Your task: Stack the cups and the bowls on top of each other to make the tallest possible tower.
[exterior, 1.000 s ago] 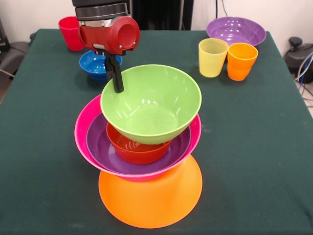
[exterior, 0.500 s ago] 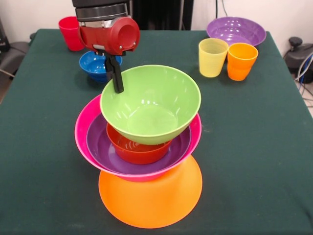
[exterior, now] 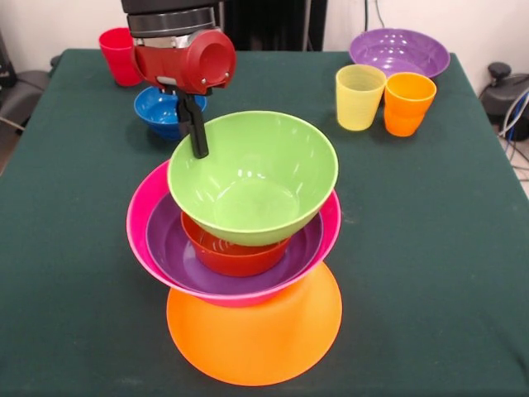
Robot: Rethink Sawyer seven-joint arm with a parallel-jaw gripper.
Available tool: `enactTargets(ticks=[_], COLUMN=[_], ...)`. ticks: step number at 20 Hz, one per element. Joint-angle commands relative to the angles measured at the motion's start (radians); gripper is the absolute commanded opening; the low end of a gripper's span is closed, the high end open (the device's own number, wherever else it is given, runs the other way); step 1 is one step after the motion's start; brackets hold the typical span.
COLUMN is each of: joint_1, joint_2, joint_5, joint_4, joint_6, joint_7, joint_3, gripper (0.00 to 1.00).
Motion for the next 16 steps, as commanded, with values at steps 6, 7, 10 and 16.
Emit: enactTargets(ticks=[6,7,10,16], joint_1=[0.010,0.009,0.008,0.005], joint_2=[0.036,0.037,0.036,0.044], joint_5=[-0.082,-0.083,-0.089,-0.097], joint_4=[-0.054,-0.055,-0.052,-0.072], joint_6=[0.006,0.006,0.002,0.007], joint_7=[-0.197,-0.198,-0.195,-0.204], joint_3=[0.040,0.042,0.044,0.051], gripper=[0.00,0.00,0.00,0.00])
